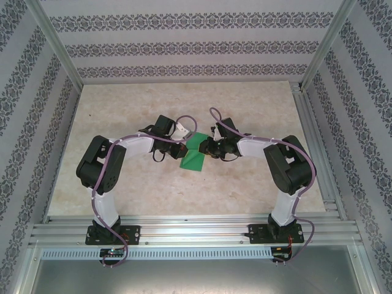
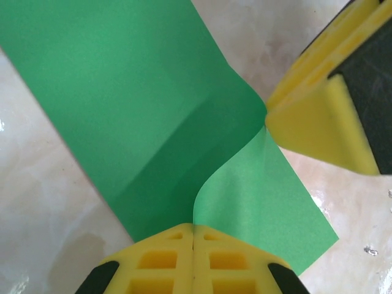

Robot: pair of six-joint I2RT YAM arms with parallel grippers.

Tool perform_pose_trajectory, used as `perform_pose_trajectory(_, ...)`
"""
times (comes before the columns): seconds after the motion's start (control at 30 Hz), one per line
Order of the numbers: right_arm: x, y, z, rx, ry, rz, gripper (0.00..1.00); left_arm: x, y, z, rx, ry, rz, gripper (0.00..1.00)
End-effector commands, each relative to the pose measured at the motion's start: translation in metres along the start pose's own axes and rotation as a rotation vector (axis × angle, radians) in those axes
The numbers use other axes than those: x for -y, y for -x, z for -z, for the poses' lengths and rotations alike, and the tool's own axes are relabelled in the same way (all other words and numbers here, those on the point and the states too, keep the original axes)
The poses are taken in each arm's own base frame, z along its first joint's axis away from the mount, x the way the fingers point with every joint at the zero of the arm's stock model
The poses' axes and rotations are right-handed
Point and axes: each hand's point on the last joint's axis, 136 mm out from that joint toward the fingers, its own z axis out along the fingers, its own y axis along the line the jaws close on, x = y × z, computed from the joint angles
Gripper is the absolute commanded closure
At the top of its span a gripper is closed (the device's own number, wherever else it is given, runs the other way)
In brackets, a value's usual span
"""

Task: Fold a paper plane with a square sheet of paper (fold left side to right side)
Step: Fold the triangle a second time at the center of the table.

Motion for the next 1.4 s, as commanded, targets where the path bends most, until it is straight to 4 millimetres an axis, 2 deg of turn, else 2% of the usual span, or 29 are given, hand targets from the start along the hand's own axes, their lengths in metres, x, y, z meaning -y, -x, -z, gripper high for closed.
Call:
perform_pose_trajectory(0.0,0.008,-0.011,-0.006,-0.021,-0.029,0.003,0.74,-0.010,-0.001,-0.001,-0.024,0.020,-0.011,0.98)
perform_pose_trajectory(0.37,0.026,-0.022,-0.013,-0.056,-0.099,-0.024,0.83,-0.015,-0.001,-0.004,-0.041,0.034,-0.012,0.98)
perform_pose_trajectory(0.67,0.041,-0.033,-0.016,-0.089,-0.158,-0.026,0.85,-0.018,-0.003,-0.009,-0.051,0.036,-0.011,0.98)
perform_pose_trajectory(1.03,0.041,-0.035,-0.017,-0.098,-0.171,-0.012,0.85,-0.022,0.000,-0.012,-0.061,0.046,-0.006,0.98)
perform_pose_trajectory(1.23,0.039,-0.034,-0.017,-0.096,-0.169,-0.008,0.85,-0.023,-0.008,-0.017,-0.083,0.045,0.005,0.98)
perform_pose_trajectory(1.37,0.031,-0.028,-0.014,-0.074,-0.147,0.003,0.84,-0.022,-0.016,-0.020,-0.102,0.048,0.014,0.98)
